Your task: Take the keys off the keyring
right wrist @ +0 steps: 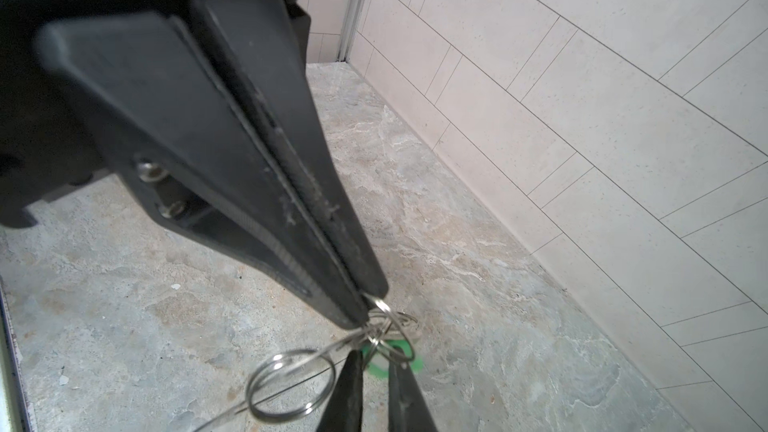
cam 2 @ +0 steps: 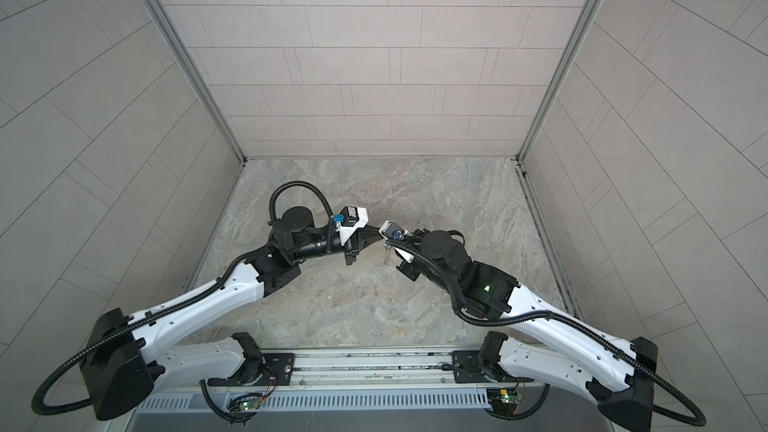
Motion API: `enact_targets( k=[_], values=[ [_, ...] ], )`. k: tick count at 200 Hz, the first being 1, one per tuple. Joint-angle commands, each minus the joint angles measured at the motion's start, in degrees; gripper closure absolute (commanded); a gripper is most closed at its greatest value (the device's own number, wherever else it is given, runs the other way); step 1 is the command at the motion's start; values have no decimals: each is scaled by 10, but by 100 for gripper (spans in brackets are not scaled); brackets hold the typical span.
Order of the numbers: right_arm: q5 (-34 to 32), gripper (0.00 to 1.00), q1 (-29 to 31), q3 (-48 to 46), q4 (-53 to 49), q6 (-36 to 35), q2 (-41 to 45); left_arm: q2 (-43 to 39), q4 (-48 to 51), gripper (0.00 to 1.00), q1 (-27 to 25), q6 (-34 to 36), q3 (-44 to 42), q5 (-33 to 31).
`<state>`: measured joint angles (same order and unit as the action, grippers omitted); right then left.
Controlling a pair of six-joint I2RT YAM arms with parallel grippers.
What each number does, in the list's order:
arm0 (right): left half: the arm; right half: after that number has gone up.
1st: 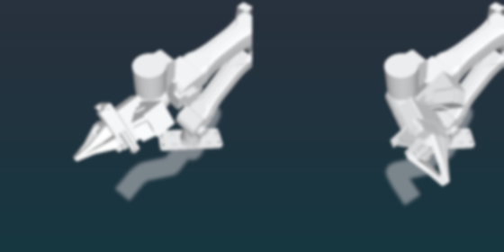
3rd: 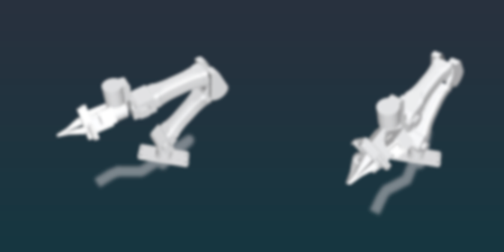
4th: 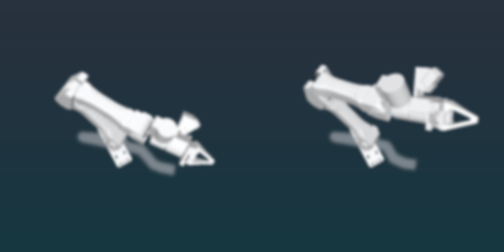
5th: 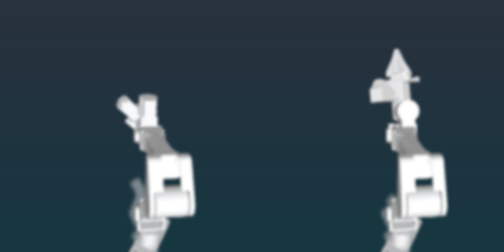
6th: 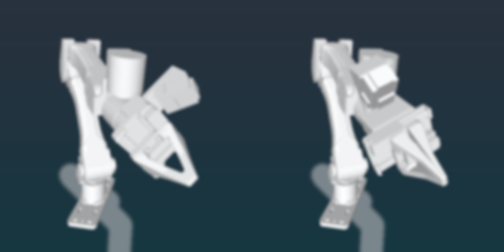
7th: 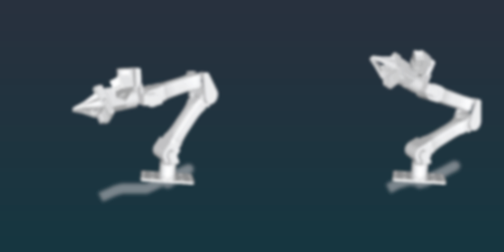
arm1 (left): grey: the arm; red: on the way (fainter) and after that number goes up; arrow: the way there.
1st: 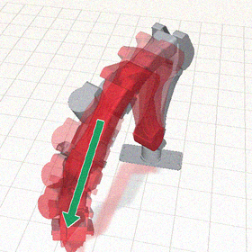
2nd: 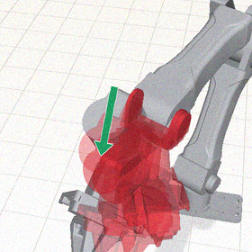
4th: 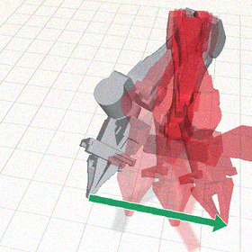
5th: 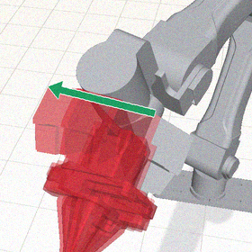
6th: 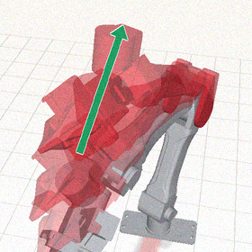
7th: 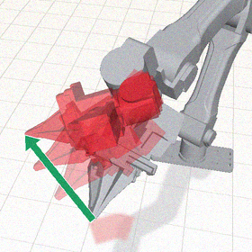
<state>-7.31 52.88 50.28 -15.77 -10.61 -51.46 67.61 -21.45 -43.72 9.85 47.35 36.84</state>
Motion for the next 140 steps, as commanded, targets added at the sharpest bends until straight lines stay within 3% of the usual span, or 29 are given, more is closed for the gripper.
enact_targets(
  k=[1,91,140],
  values=[
    [-17,86,3,11,3,20,1,0,-32,100,3,-5,10,1],
    [1,81,3,-2,26,24,15,2,-29,100,3,-4,7,-2],
    [-2,91,3,0,19,27,5,0,-27,100,3,-6,8,-5]
  ],
)
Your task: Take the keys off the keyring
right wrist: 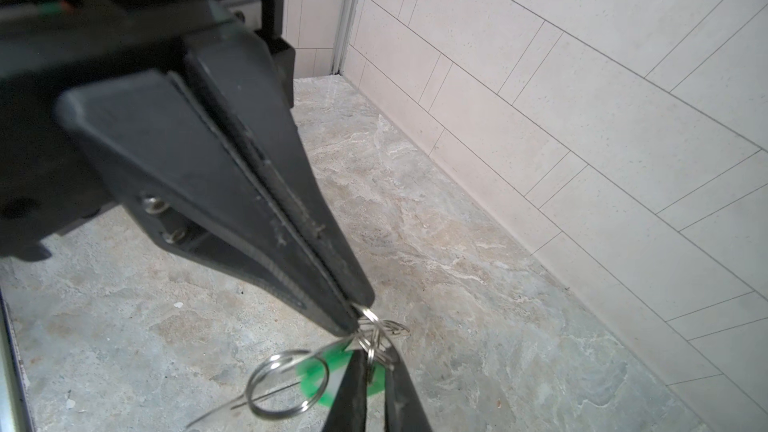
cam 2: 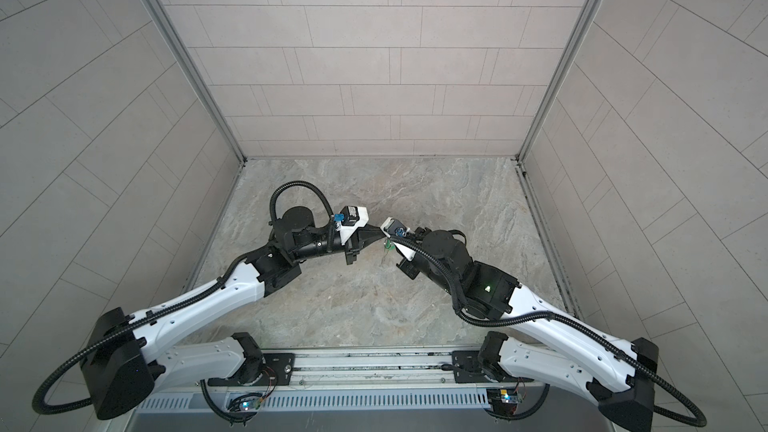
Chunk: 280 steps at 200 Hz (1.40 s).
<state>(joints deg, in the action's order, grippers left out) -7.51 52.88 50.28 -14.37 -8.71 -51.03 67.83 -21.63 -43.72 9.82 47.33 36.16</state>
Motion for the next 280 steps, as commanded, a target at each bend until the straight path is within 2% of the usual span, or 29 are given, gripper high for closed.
enact_targets(
  k=[1,93,201,280],
  values=[
    [0,91,3,0,5,7,1,-2,-25,100,3,-6,8,1],
    [-17,96,3,-9,0,1,32,-6,-26,100,9,-17,8,-6],
    [-14,100,2,-38,46,-8,59,5,-43,100,28,-63,14,47],
    [7,100,2,-56,85,-28,79,19,-37,100,31,-75,26,57]
  ],
)
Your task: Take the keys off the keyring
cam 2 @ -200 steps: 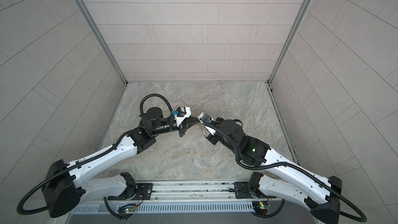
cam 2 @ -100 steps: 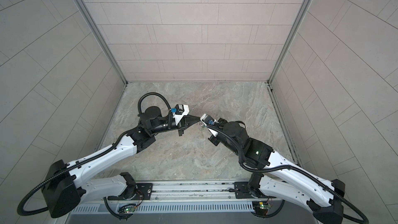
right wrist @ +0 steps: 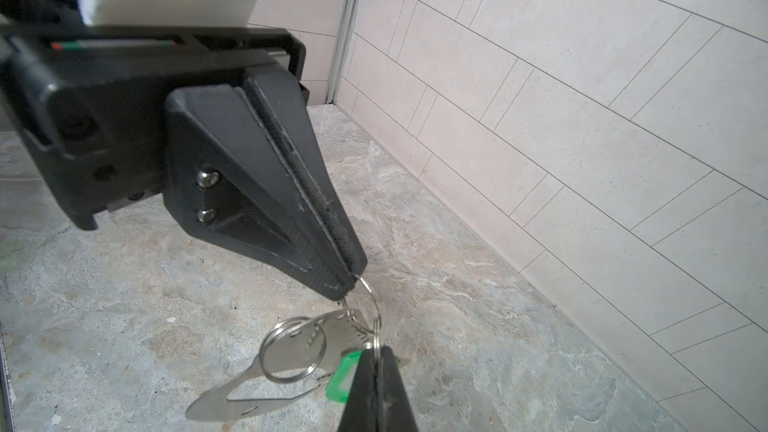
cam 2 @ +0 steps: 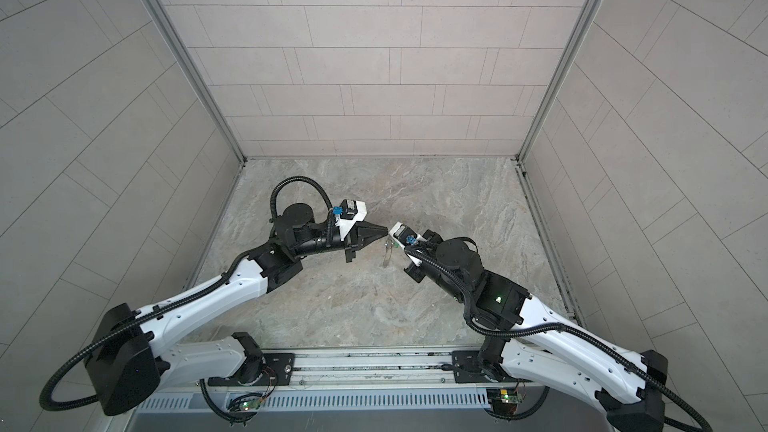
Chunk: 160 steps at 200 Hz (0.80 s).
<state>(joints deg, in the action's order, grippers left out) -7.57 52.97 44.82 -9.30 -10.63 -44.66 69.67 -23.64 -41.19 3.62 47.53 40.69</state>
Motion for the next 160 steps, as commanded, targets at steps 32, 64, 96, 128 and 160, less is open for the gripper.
enact_targets(
  k=[32,64,96,128,160],
  values=[
    [21,100,-1,-7,43,-13,20,4,-34,100,16,-38,24,25],
    [23,100,-5,-14,49,-16,28,5,-43,100,26,-54,24,42],
    [23,100,-8,-16,49,-25,29,6,-49,100,27,-63,25,53],
    [19,100,-13,-14,46,-30,28,6,-49,100,27,-65,27,55],
    [28,100,-18,-14,43,-30,31,9,-51,100,28,-68,32,62]
  ],
)
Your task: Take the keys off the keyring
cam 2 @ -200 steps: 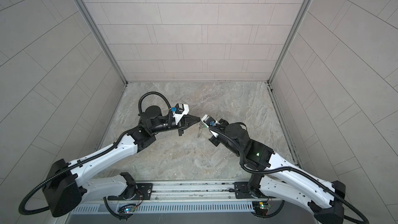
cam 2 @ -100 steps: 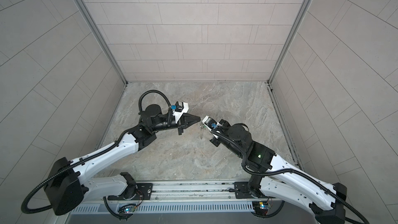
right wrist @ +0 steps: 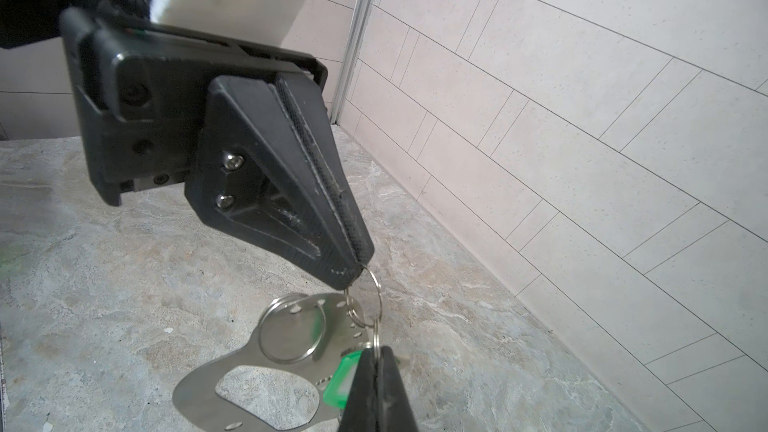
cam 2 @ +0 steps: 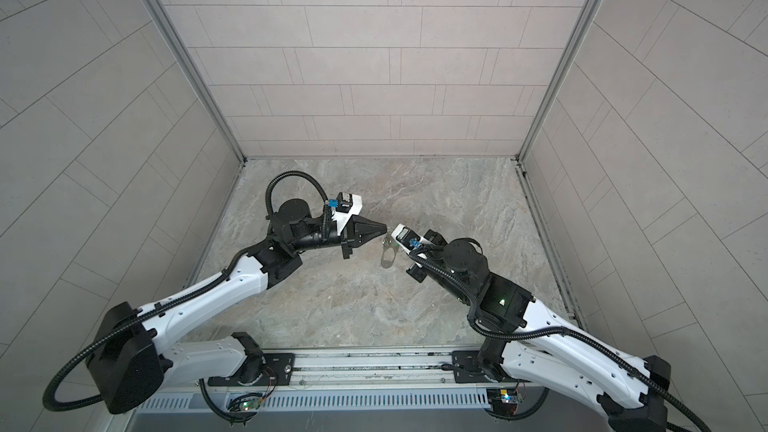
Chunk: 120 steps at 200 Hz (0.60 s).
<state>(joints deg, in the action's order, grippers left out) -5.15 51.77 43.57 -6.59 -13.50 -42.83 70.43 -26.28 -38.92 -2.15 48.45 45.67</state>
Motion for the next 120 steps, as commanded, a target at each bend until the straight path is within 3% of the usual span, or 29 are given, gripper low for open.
enact_targets(
  k=[1,44,120],
  values=[
    [4,100,-6,-2,16,-2,13,2,-24,100,6,-10,23,12],
    [23,100,-12,-4,23,0,14,7,-33,100,7,-25,30,21],
    [56,100,-14,-20,56,-65,18,20,-48,100,14,-69,42,38]
  ],
)
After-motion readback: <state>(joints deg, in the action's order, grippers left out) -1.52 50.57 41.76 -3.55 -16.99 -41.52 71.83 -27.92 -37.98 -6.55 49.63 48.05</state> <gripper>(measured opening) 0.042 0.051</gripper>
